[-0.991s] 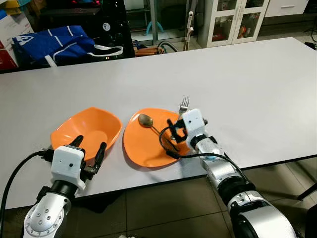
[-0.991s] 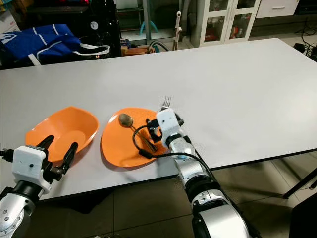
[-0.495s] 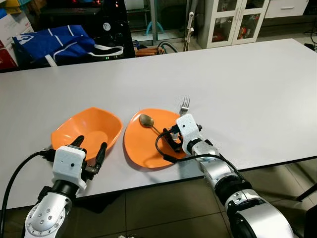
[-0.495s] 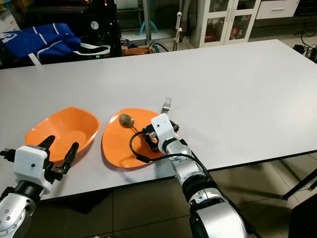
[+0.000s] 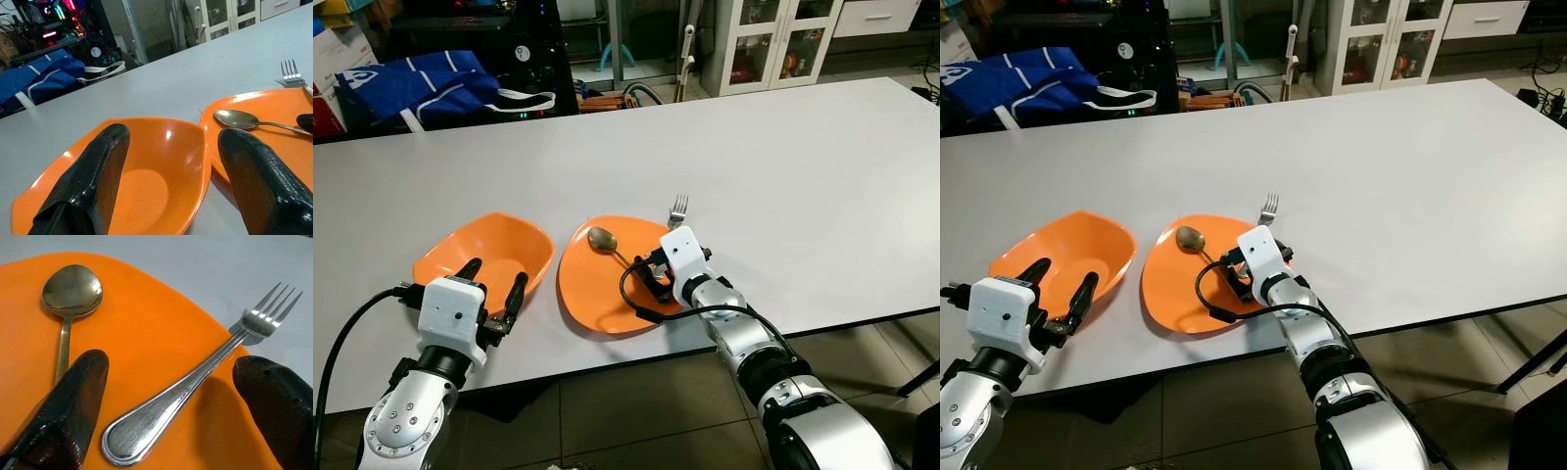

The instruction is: Setting the table

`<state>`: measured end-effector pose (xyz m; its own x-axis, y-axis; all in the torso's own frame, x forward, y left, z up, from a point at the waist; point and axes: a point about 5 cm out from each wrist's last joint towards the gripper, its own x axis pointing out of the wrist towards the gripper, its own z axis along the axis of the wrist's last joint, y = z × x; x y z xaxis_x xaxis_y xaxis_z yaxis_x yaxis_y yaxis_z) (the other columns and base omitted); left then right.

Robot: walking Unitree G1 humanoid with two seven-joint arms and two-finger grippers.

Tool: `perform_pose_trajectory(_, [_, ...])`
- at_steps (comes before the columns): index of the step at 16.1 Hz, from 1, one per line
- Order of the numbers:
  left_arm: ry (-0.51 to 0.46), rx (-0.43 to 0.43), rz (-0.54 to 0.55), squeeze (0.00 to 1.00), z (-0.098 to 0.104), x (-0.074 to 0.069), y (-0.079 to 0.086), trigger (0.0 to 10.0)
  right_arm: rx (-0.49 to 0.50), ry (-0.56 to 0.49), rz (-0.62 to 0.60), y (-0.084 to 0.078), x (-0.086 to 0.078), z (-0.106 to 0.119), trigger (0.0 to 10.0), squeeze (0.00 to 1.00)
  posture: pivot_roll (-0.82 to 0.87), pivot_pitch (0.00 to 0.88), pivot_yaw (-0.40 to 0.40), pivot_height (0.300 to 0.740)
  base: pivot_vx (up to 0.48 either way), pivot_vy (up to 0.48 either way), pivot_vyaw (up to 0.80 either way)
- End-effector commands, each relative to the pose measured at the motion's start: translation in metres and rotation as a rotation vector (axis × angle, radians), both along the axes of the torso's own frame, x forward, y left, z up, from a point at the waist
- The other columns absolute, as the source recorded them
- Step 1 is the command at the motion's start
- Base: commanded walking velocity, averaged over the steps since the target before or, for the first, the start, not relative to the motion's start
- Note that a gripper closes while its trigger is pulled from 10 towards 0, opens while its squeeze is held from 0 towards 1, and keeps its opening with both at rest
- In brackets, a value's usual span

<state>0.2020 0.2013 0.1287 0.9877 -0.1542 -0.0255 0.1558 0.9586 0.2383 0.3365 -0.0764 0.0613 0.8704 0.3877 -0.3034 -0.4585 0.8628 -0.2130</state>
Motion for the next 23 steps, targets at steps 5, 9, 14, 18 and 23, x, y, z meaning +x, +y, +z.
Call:
perform_pose_trajectory(5, [-0.011, 0.008, 0.000, 0.00, 0.004, 0.000, -0.001, 10.0, -0.017, 0.032, 0.001, 0.000, -0.003, -0.006, 10.0, 0.00, -0.03, 0.000, 0.086, 0.740, 0.000, 0.000, 0.00])
perform_pose_trajectory(9, [-0.011, 0.008, 0.000, 0.00, 0.004, 0.000, -0.001, 10.0, -0.017, 0.032, 0.001, 0.000, -0.003, -0.006, 10.0, 0.00, -0.03, 0.000, 0.086, 0.740, 0.000, 0.000, 0.00])
perform_pose_trajectory(14, [-0.011, 0.008, 0.000, 0.00, 0.004, 0.000, -0.001, 10.0, -0.017, 0.032, 0.001, 0.000, -0.003, -0.006, 10.0, 0.00, -0.03, 0.000, 0.086, 0.740, 0.000, 0.000, 0.00])
perform_pose_trajectory(18, [-0.024, 0.001, 0.005, 0.00, 0.012, 0.002, -0.006, 10.0, 0.077, 0.032, -0.018, -0.002, 0.007, 0.008, 0.0, 0.00, -0.02, 0.016, 0.064, 0.740, 0.000, 0.000, 0.00])
perform_pose_trajectory(23, [-0.026, 0.005, 0.000, 0.00, 0.013, 0.003, -0.006, 10.0, 0.062, 0.012, -0.028, -0.001, 0.008, 0.011, 3.2, 0.00, -0.02, 0.016, 0.071, 0.740, 0.000, 0.000, 0.00])
